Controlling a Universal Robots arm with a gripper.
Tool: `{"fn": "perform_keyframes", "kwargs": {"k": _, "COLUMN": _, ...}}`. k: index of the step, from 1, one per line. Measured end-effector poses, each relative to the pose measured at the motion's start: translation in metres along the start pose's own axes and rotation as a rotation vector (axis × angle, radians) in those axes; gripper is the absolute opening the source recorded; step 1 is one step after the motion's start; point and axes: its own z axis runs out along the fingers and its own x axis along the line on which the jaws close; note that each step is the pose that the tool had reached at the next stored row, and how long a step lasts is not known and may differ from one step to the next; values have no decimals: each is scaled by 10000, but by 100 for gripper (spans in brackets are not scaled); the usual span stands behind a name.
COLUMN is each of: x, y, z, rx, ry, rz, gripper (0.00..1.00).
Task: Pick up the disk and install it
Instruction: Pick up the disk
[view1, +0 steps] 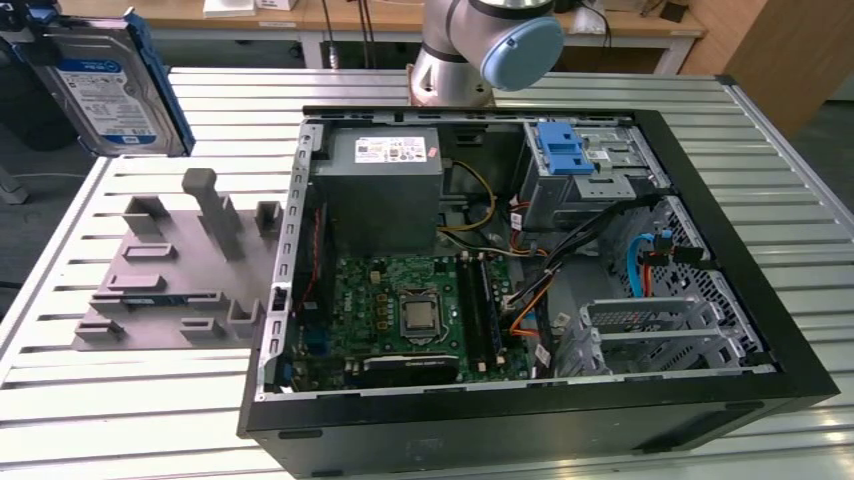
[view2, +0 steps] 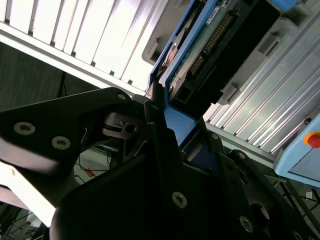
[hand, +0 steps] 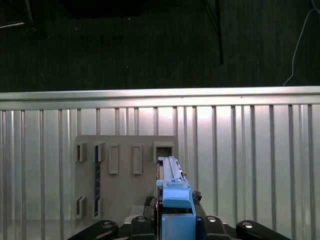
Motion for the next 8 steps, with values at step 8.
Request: {"fn": "perform_keyframes", "kwargs": {"k": 8, "x": 0, "y": 0, "z": -42, "rx": -1, "ry": 0, "rz": 0, "gripper": 36}}
